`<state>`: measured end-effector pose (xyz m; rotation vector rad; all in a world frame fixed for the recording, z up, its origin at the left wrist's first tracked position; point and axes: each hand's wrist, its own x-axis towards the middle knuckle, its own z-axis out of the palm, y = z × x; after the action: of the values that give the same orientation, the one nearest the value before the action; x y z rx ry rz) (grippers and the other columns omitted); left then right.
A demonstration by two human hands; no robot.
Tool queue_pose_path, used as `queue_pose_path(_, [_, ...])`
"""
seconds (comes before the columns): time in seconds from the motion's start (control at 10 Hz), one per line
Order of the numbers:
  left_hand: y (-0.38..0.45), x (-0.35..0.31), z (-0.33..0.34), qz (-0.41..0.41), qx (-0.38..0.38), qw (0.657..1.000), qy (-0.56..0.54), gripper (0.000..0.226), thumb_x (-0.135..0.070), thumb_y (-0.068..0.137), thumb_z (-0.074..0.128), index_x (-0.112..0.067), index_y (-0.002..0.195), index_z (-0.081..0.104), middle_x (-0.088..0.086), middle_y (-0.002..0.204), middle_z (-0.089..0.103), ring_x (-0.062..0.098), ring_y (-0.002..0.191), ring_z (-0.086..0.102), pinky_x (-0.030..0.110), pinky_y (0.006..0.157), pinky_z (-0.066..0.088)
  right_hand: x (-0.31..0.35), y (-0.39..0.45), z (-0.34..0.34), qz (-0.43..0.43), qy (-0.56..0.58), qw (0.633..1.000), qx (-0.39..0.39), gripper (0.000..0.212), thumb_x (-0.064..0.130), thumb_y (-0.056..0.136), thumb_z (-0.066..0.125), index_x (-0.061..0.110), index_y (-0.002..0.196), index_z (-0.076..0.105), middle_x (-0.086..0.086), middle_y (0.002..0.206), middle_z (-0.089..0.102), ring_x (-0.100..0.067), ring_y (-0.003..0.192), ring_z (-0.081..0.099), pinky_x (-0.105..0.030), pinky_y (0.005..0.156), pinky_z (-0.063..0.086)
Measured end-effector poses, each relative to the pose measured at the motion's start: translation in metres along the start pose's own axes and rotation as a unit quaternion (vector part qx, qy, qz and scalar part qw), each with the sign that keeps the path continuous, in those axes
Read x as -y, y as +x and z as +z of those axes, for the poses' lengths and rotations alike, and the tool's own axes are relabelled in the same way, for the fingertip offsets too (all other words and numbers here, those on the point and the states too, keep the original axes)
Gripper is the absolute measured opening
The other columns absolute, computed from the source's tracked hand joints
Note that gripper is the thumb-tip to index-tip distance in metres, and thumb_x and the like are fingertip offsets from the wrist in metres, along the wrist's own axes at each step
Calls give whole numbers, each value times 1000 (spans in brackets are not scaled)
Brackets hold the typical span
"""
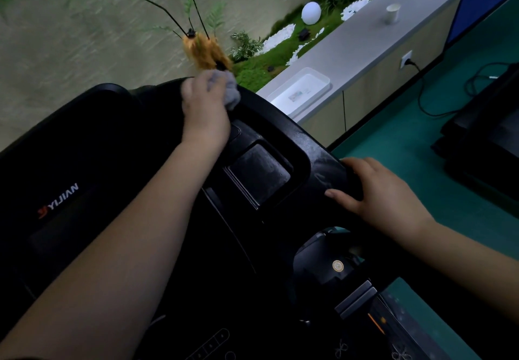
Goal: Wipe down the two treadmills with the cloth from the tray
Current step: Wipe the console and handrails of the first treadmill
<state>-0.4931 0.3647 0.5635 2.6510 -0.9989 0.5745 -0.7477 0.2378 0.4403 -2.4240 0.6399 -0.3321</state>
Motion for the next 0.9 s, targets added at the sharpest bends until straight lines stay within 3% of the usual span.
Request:
queue_pose_path(0.1, [-20,-36,17,76,68,994,-49,57,7,81,44,-20,129,56,10,139,44,29,130,35,38,104,34,0,0,-1,1,1,1000,1,71,69,77,51,22,130,49,-3,115,57,-25,106,57,-32,85,46])
queue_pose_path(0.2, [-45,-50,31,111,109,983,-98,31,-27,86,53,-30,114,65,2,127,48,18,119,44,29,107,36,1,0,-2,0,3,1000,1,70,68,77,51,22,130,49,-4,117,57,-26,107,57,-34,85,47])
queue_pose_path(0.3, [-81,-65,36,181,170,964,-96,45,-12,85,52,-24,128,58,9,138,45,22,126,37,20,106,25,1,0,-2,-1,4,1000,5,71,68,76,51,23,130,49,-5,116,57,-26,106,57,-35,85,48])
queue_pose_path(0.4, [-104,-65,22,164,174,956,-171,51,1,79,42,-12,123,63,14,131,52,28,118,41,11,102,21,1,0,-3,-2,6,1000,-1,69,66,77,55,21,130,50,-5,116,57,-27,105,58,-35,86,47])
queue_pose_path(0.5, [-96,-39,19,-8,32,983,-180,50,4,81,49,-14,126,61,14,128,51,31,117,43,19,101,28,2,0,-2,1,5,1000,-4,68,64,78,57,21,130,50,-5,116,57,-25,106,57,-33,86,46])
queue_pose_path(0.6, [-104,-40,23,1,95,975,-200,52,4,82,55,-14,130,58,15,123,50,30,115,47,18,102,30,2,0,-2,-1,6,1000,-6,66,63,78,58,20,128,51,-6,116,57,-26,105,57,-33,85,46])
queue_pose_path(0.7, [-124,-62,24,34,228,934,-274,55,14,84,48,-11,133,54,9,113,46,18,105,50,1,91,34,1,1,-2,-2,7,1000,-4,68,65,77,56,20,128,51,-6,115,57,-26,105,57,-33,85,46])
queue_pose_path(0.8, [-134,-74,-3,-45,210,925,-314,51,13,88,44,-15,129,58,2,114,45,5,99,50,-2,85,37,0,0,-2,-3,12,1000,-6,70,65,77,55,20,129,50,-7,117,57,-25,107,56,-34,88,46])
queue_pose_path(0.9, [-160,-64,-39,-68,147,943,-290,47,1,91,50,-23,131,57,-7,116,46,-4,97,47,-4,82,33,-1,-2,-1,-6,10,1000,-2,68,61,81,57,19,133,48,-8,120,56,-27,110,55,-36,91,46])
